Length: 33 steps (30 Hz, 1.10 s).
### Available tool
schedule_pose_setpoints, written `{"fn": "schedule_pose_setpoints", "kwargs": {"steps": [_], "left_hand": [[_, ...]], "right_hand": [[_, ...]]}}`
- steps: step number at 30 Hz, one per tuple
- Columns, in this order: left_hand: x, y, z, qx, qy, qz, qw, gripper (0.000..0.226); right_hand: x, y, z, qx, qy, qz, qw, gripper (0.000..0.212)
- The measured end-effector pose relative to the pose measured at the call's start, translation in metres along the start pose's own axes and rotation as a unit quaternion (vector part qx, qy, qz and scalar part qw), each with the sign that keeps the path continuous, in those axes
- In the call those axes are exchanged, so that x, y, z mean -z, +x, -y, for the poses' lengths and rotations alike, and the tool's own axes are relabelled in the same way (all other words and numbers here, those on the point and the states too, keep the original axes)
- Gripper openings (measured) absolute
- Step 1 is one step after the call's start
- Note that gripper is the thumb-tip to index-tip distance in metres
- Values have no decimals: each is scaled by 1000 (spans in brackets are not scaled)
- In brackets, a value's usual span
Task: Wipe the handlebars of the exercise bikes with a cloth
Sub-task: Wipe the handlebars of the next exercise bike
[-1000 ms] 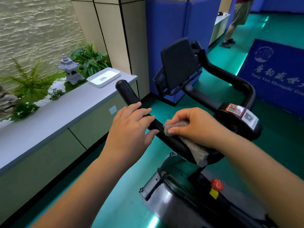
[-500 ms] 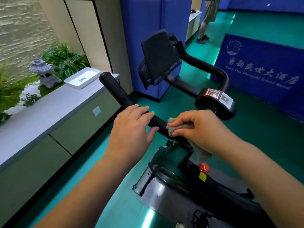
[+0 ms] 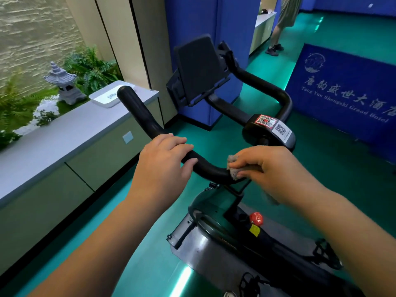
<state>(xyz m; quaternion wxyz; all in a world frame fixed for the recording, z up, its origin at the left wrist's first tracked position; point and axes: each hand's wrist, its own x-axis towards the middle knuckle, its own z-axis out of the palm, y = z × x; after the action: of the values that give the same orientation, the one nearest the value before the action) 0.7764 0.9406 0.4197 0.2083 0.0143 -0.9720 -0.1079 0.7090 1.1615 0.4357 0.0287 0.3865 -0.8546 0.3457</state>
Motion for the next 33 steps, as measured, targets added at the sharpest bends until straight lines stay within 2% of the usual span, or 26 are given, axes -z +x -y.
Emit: {"fn": "schedule_pose_setpoints", "kwargs": {"steps": [4,9,16,18,23,30,33], "left_hand": [[-3,-1,-10,13,-4,-13,1000,31],[-7,-4,-26,9,-1,-13,1000,41],[-5,-6,-31,43,13,5,999,32],[-6,-6,-33,50,15,0,999,29],[-9,-4,-36,61,4,-15,998,32],[-10,-5,-36,76,-20,-23,997,27],[-10,-6,-36,73,-17,-26,997,27]], "right_hand": [[7,-7,-10,-8,-5,-33,999,20],[-21,-7,6,54,5,-43,998,15],[5,-8,-32,-26,-11,-93,995,18],[-2,-10,-29,-23,7,-110,994,19],[-14,-14,-26,31,12,-97,995,20],[10,-9,-50,-79,12,-156,985,22],[-4,-17,-38,-34,35,-152,987,21]]}}
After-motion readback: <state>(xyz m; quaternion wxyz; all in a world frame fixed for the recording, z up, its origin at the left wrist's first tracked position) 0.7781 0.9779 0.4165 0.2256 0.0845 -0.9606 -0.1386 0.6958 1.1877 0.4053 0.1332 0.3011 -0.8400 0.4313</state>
